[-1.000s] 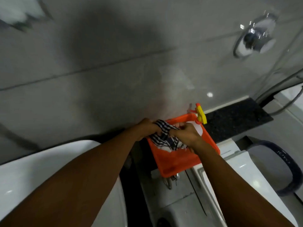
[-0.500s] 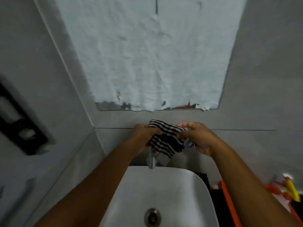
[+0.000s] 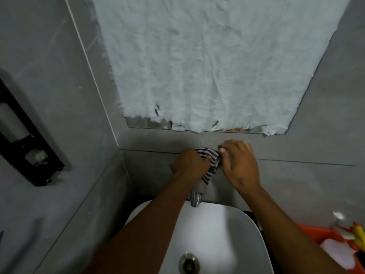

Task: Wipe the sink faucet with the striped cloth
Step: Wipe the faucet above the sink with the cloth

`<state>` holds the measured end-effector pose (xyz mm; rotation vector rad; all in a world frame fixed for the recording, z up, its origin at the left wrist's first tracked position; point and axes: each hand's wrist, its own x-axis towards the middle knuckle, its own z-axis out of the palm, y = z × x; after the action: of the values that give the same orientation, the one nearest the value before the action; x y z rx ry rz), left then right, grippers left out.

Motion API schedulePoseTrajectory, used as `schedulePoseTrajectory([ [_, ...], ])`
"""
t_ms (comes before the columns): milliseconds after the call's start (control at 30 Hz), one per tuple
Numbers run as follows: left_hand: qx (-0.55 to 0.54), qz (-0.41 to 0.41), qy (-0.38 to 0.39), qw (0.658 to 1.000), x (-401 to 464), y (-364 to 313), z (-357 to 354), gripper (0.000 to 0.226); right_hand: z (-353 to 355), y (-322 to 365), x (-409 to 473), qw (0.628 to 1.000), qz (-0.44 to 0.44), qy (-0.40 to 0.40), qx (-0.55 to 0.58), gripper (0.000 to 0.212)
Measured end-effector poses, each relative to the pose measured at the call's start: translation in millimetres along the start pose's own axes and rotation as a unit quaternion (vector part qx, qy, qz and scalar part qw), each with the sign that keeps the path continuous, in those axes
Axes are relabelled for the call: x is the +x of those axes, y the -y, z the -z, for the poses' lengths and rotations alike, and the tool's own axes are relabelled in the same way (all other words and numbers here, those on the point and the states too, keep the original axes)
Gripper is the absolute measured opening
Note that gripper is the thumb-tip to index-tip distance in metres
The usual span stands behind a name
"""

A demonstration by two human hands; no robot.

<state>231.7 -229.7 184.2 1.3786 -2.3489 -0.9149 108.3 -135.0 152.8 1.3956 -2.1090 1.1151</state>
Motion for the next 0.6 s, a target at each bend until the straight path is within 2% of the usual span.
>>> schedulePoseTrajectory([
  [33, -0.1, 0.035, 0.027, 0.994, 6, 5, 1, 0.052, 3, -12, -2, 0.997, 0.055, -0.012, -0.059, 0.025],
  [67, -0.224, 0.089, 0.087, 0.967, 12, 11, 4, 0.051, 6, -23, -5, 0.99, 0.096, -0.009, -0.103, 0.029],
  [100, -0.335, 0.143, 0.168, 0.916, 16, 20, 8, 0.053, 6, -34, -8, 0.983, 0.129, 0.004, -0.132, 0.035],
  [133, -0.4, 0.179, 0.23, 0.869, 17, 29, 12, 0.056, 5, -42, -12, 0.977, 0.15, 0.019, -0.151, 0.04],
  [167, -0.405, 0.191, 0.264, 0.854, 18, 34, 15, 0.059, 2, -48, -15, 0.973, 0.161, 0.032, -0.162, 0.044],
  [200, -0.382, 0.188, 0.266, 0.865, 22, 34, 15, 0.061, -2, -52, -17, 0.972, 0.162, 0.04, -0.168, 0.047],
  [233, -0.304, 0.167, 0.231, 0.909, 28, 28, 15, 0.062, -5, -56, -18, 0.971, 0.16, 0.042, -0.17, 0.049],
  [267, -0.172, 0.138, 0.171, 0.96, 31, 16, 12, 0.061, -8, -59, -18, 0.971, 0.161, 0.042, -0.171, 0.051],
  [300, -0.013, 0.112, 0.124, 0.986, 29, 0, 5, 0.059, -11, -61, -19, 0.97, 0.164, 0.04, -0.173, 0.052],
  [333, 0.135, 0.087, 0.093, 0.983, 24, -18, 2, 0.059, -14, -64, -19, 0.969, 0.167, 0.039, -0.179, 0.053],
  [367, 0.21, 0.084, 0.087, 0.97, 22, -32, -1, 0.06, -17, -67, -21, 0.966, 0.172, 0.041, -0.186, 0.055],
  [433, 0.201, 0.093, 0.104, 0.97, 23, -38, -2, 0.057, -19, -72, -22, 0.962, 0.182, 0.047, -0.197, 0.061],
  [533, 0.045, 0.05, 0.095, 0.993, 13, -18, 11, 0.05, -19, -75, -20, 0.958, 0.189, 0.049, -0.208, 0.068],
  [600, -0.017, 0.023, 0.071, 0.997, -2, -7, 9, 0.045, -19, -70, -23, 0.956, 0.183, 0.062, -0.221, 0.071],
])
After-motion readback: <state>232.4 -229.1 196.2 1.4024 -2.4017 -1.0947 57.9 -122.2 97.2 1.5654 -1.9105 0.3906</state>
